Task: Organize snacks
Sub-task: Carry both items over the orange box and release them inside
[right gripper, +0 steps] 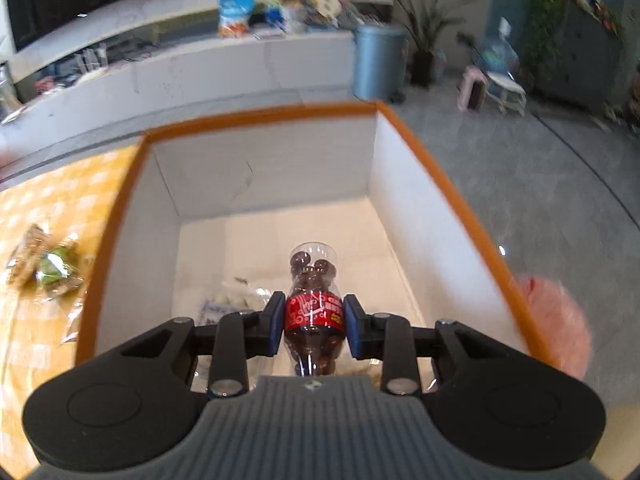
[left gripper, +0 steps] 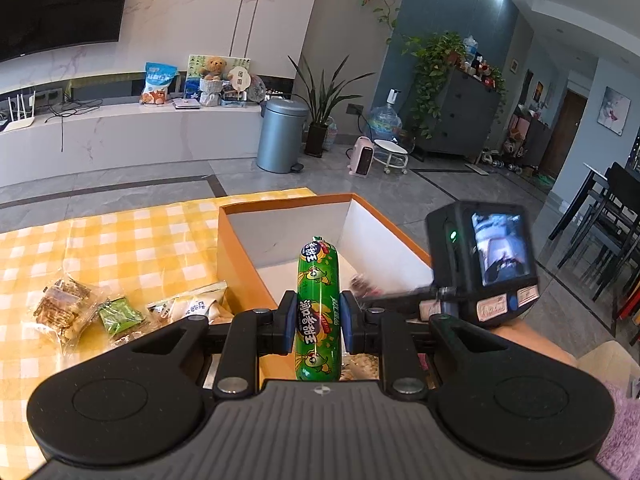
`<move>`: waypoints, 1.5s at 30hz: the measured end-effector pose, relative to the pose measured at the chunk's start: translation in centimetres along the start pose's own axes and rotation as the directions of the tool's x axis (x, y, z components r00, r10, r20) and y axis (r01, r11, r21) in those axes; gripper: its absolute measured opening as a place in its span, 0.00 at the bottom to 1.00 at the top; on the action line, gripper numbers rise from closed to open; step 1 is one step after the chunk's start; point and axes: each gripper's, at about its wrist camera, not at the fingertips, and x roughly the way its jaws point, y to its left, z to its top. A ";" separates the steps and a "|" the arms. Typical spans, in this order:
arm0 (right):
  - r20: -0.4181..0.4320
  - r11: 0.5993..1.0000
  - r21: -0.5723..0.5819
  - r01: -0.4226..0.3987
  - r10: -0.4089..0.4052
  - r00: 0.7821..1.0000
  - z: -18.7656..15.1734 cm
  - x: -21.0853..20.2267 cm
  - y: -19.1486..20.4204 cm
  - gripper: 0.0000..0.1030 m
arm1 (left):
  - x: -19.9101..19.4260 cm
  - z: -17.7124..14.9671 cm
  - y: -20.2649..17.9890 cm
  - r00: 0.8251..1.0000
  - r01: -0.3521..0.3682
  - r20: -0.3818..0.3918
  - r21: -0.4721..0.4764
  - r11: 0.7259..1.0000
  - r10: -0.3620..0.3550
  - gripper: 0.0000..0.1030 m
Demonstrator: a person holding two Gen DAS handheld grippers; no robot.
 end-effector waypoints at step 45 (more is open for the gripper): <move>0.448 0.890 0.432 -0.146 -0.072 0.891 -4.0 -8.3 -9.4 0.51 | 12.7 4.0 -3.8 0.975 0.117 -0.202 0.092 0.989 -0.096 0.24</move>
